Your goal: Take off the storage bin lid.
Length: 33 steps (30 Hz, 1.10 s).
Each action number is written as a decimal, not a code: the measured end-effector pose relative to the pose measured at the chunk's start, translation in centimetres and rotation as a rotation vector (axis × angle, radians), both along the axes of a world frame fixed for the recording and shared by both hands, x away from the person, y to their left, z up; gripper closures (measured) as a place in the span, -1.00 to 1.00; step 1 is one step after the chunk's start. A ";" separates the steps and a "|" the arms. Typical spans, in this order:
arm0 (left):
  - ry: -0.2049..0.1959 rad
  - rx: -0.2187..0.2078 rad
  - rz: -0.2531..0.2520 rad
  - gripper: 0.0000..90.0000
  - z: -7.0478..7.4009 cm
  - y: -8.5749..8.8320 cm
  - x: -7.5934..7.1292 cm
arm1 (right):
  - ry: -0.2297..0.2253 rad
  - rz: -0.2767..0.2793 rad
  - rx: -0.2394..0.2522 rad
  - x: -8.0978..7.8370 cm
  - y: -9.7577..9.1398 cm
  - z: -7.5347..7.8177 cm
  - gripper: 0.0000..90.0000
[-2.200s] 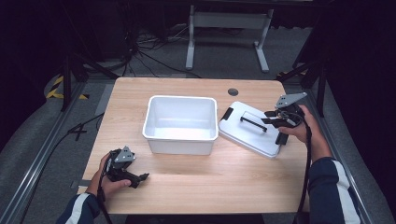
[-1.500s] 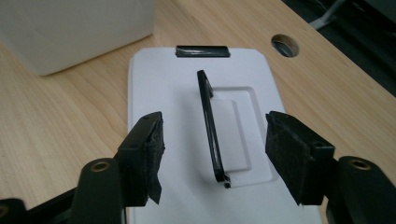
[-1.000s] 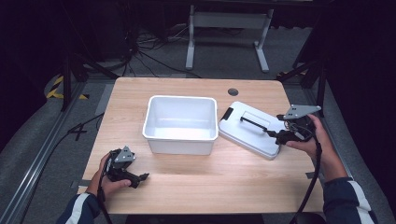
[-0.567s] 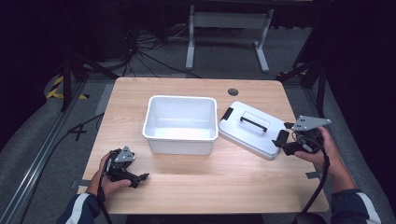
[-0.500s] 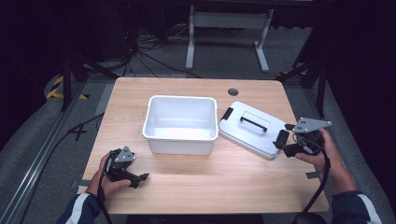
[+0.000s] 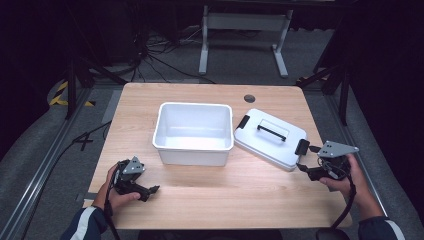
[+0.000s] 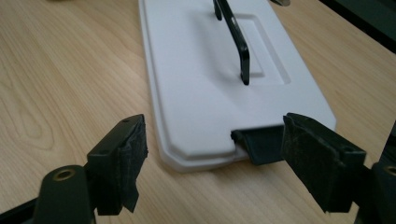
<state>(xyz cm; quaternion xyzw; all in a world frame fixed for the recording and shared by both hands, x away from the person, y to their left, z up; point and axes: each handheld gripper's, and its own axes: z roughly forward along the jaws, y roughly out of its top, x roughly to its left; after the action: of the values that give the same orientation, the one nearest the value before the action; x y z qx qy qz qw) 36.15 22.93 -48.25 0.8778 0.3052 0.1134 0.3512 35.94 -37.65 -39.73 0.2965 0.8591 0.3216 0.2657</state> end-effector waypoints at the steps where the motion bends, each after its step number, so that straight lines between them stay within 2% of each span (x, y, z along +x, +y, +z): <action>1: -0.005 -0.006 0.006 -0.98 -0.1 0.0 0.0 | 0.001 -0.001 -0.004 -0.1 -0.1 -0.3 -0.49; 6: -0.006 -0.005 0.005 -0.98 -0.1 0.0 0.0 | 0.026 -0.013 -0.007 -0.5 -0.6 -1.9 -0.49; 17: -0.002 0.003 0.000 -0.98 0.0 0.0 0.0 | 0.116 -0.043 0.049 -1.4 -1.5 -6.1 -0.50; 21: -0.002 -0.004 0.006 -0.98 0.0 0.0 0.0 | 0.121 -0.063 0.141 -1.9 -2.1 -6.8 -0.48; 23: -0.004 -0.006 0.006 -0.99 -0.1 0.0 0.0 | 0.141 -0.082 0.173 -1.9 -2.4 -7.0 -0.52; 26: -0.005 -0.007 0.004 -0.99 -0.1 0.0 0.0 | 0.155 -0.102 0.182 -2.0 -2.5 -7.0 -0.55; 33: -0.004 -0.001 -0.007 -0.99 0.0 0.0 0.1 | 0.156 -0.122 0.180 -2.1 -2.5 -7.0 -0.58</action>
<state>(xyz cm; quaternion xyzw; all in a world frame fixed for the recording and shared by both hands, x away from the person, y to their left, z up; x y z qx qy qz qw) 36.27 22.98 -48.27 0.8785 0.3016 0.1139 0.3525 33.86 -40.11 -46.72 0.3948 0.8253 0.3565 0.1894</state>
